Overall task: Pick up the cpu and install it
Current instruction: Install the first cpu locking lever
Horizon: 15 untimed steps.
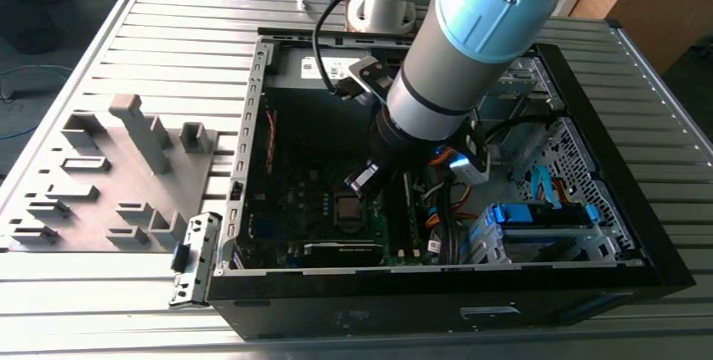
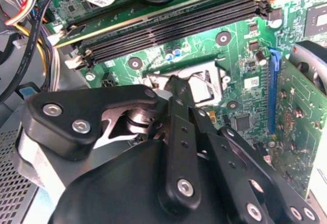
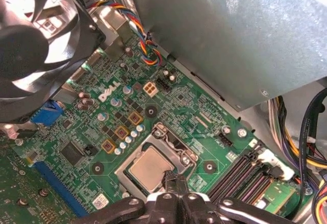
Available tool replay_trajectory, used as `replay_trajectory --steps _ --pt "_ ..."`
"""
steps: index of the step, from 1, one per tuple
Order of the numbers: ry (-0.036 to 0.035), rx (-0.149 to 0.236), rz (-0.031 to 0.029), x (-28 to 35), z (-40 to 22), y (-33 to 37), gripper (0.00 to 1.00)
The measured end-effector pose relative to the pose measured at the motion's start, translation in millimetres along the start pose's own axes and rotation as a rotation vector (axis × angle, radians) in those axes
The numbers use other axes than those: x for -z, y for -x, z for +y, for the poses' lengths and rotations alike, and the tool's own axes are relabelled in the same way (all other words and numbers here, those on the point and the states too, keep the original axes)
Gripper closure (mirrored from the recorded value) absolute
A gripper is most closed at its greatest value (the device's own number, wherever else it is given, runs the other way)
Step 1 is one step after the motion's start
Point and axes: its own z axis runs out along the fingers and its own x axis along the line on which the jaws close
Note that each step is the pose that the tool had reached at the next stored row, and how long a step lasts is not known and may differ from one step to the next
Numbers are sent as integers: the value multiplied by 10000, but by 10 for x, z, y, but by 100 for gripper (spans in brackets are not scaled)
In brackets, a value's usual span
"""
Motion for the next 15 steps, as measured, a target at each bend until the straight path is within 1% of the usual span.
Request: replay_trajectory --steps 3,6,9,13,14,15 --pt "18 -5 18 2 -17 2 89" --pt "62 -11 67 -2 -34 7 89" --pt "127 -18 141 -12 -51 12 89" --pt "252 -30 275 -17 -75 30 89" --pt "271 -32 296 -16 -79 35 89" --pt "276 -32 302 -16 -81 36 89"
